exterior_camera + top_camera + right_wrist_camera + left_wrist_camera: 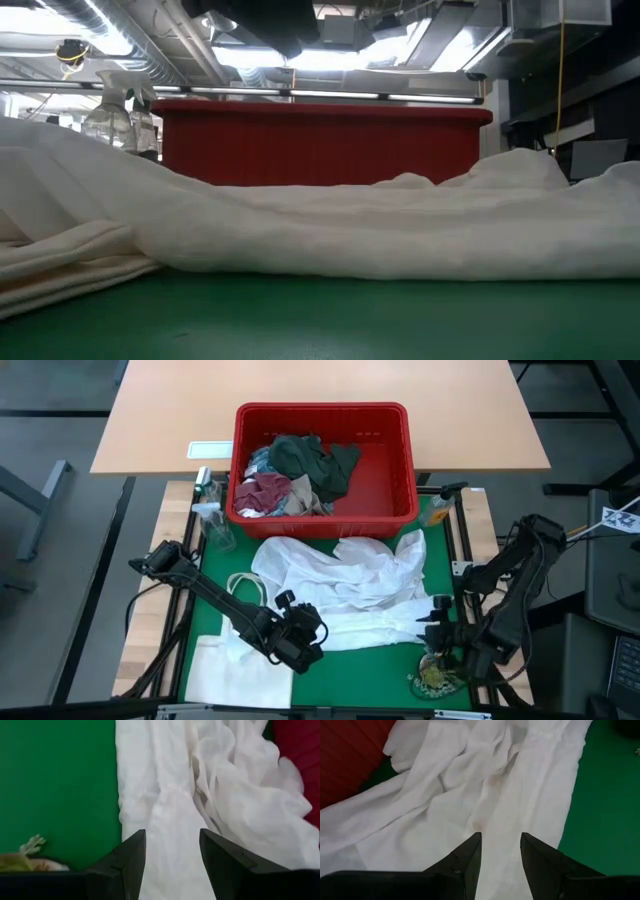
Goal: Fold Laundry from Bin
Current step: Fold the white polo shirt
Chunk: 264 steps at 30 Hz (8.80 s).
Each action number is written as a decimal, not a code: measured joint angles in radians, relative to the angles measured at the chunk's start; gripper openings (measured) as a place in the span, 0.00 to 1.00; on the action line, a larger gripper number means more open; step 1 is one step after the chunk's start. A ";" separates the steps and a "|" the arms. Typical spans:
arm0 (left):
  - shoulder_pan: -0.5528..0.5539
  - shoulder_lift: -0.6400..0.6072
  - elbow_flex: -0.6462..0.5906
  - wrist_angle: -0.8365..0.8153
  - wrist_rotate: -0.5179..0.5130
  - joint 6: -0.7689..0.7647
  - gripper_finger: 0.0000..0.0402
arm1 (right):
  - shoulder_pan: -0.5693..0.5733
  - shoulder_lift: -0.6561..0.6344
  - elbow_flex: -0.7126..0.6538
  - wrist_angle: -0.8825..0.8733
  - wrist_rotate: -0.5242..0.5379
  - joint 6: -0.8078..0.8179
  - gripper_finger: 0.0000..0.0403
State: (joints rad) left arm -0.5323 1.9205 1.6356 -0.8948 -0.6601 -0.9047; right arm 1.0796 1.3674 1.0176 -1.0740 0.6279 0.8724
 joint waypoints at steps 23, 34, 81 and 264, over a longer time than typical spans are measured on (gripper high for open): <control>-0.006 0.000 0.000 0.044 0.000 0.000 0.33 | -0.207 0.266 0.000 0.127 -0.115 -0.069 0.46; -0.006 -0.001 0.000 0.043 0.057 0.000 0.33 | -0.290 0.272 0.000 0.131 -0.158 -0.066 0.19; -0.240 0.014 -0.158 -0.277 0.298 -0.186 0.33 | -0.301 0.268 0.482 -0.211 -0.195 -0.253 0.00; 0.463 -0.012 0.061 -0.041 0.410 0.660 0.32 | -1.342 -0.023 1.322 -0.419 -0.693 -0.986 0.00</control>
State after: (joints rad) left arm -0.0695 1.9088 1.6970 -0.9355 -0.2506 -0.2449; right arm -0.2623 1.3449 2.3398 -1.4934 -0.0647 -0.1133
